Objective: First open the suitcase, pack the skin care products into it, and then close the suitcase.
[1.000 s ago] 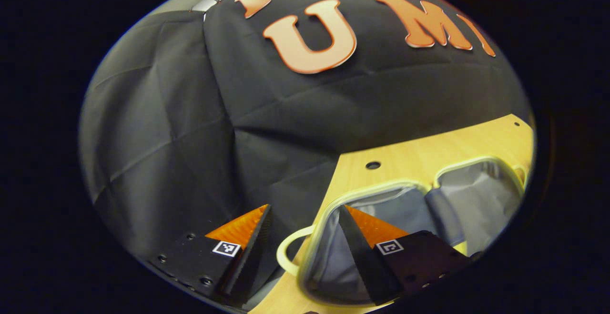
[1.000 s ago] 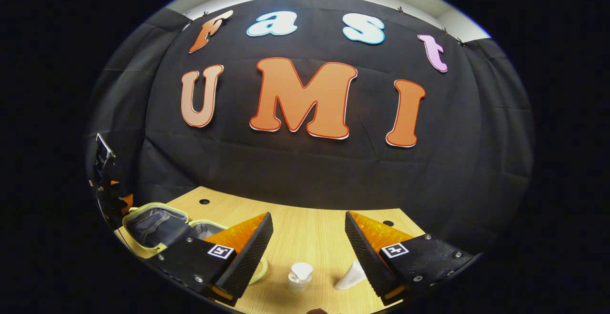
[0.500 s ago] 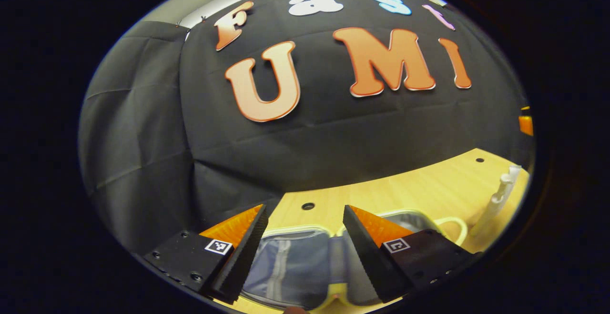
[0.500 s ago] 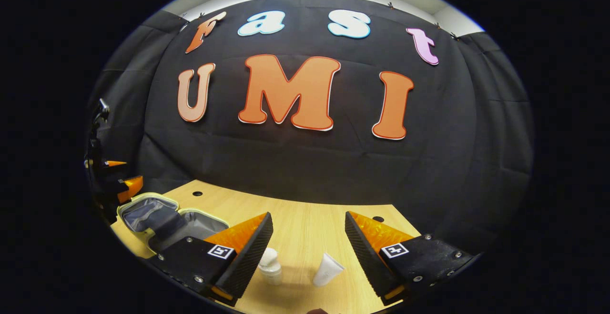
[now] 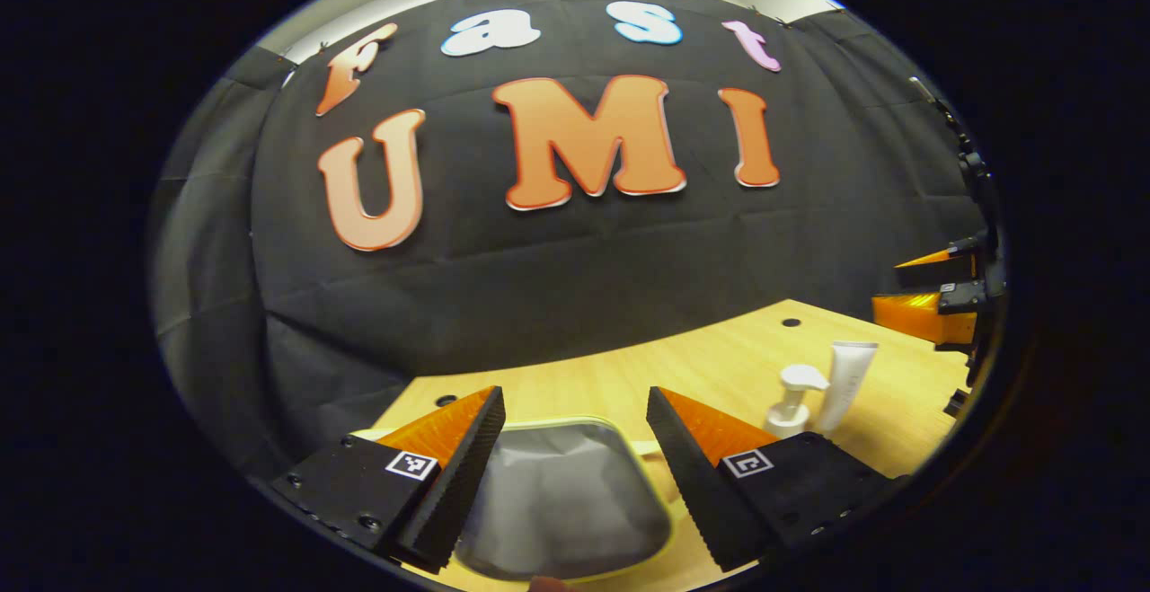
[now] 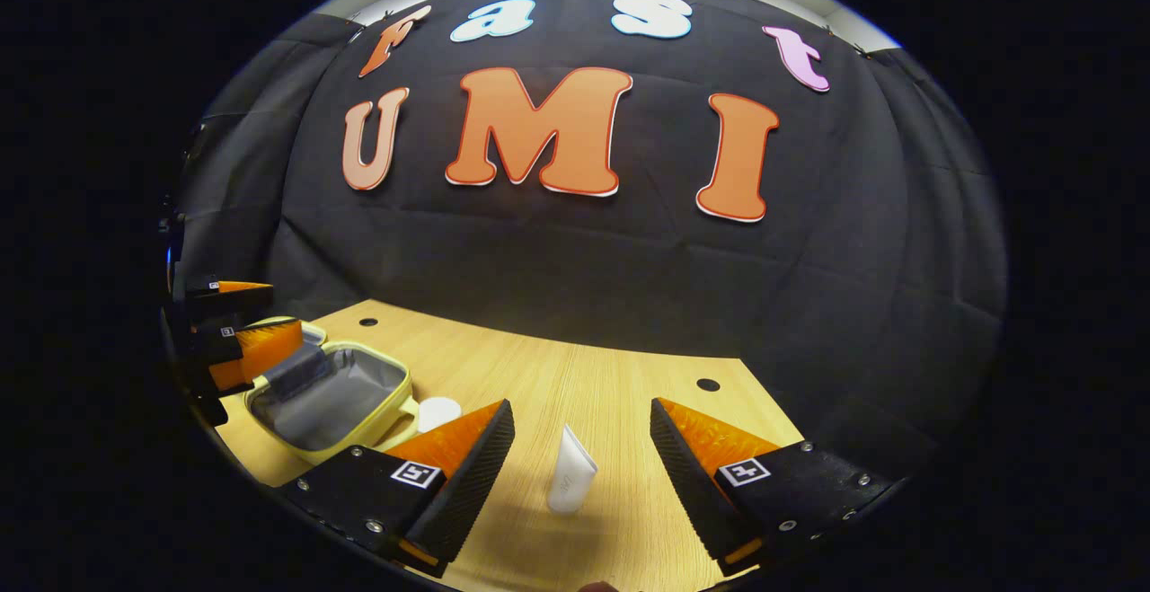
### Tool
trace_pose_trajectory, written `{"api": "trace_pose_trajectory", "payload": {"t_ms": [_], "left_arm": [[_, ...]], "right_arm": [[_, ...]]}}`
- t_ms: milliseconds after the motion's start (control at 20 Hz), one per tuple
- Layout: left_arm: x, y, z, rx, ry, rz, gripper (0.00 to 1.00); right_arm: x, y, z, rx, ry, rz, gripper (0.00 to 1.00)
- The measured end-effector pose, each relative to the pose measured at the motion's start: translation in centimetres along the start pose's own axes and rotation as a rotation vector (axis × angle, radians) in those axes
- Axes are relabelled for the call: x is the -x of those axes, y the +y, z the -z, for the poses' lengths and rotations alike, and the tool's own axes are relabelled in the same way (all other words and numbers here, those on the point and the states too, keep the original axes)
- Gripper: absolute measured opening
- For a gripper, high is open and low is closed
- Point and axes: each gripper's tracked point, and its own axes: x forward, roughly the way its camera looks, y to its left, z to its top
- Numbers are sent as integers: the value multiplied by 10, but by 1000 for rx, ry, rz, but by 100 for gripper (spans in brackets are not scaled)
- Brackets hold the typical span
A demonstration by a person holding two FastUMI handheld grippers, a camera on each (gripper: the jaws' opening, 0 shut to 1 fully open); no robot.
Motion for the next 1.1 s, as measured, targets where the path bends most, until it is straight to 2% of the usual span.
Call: {"api": "trace_pose_trajectory", "payload": {"t_ms": [250,400,650,1000,1100], "left_arm": [[-8,-81,40,-39,41,144,99],[-21,-115,65,-19,82,205,99],[-39,-154,74,3,106,248,99],[-70,-194,126,2,214,330,100],[-83,-200,134,-2,231,336,93]], "right_arm": [[-15,1,46,24,44,-59,96],[-26,5,65,37,52,-82,97],[-41,5,90,46,65,-104,97],[-53,8,123,42,134,-147,97],[-58,10,128,41,144,-159,97]]}}
